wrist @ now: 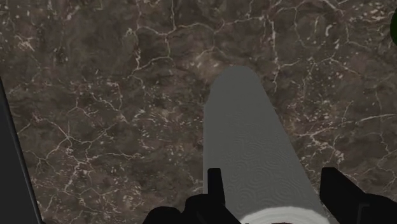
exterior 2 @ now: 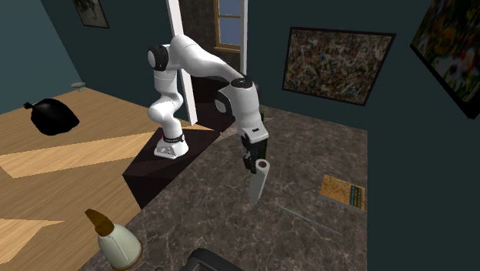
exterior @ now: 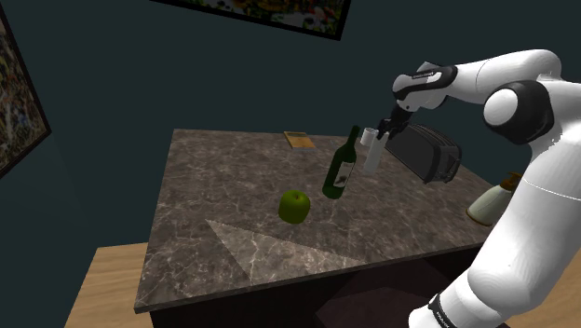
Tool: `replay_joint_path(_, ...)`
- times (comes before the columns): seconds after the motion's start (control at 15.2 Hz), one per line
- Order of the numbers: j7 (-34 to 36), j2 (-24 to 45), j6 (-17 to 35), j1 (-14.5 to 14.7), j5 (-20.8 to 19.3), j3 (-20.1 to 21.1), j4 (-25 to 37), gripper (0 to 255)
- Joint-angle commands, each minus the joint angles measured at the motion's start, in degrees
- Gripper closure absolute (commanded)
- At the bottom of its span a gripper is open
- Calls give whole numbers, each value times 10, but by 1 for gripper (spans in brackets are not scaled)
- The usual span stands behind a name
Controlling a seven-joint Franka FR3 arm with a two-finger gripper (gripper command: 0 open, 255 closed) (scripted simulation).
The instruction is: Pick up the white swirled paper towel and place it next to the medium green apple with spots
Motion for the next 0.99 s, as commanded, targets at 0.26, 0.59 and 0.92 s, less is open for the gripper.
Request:
replay_joint_path(0.26,10,-11,-42,1,-10,-3,33,255)
replay_joint_path(0.59,15,-16,-79,1,-16,-5,66,255)
replay_joint_path(0.92,20,-17,-117,-1,-19,-6,103,255)
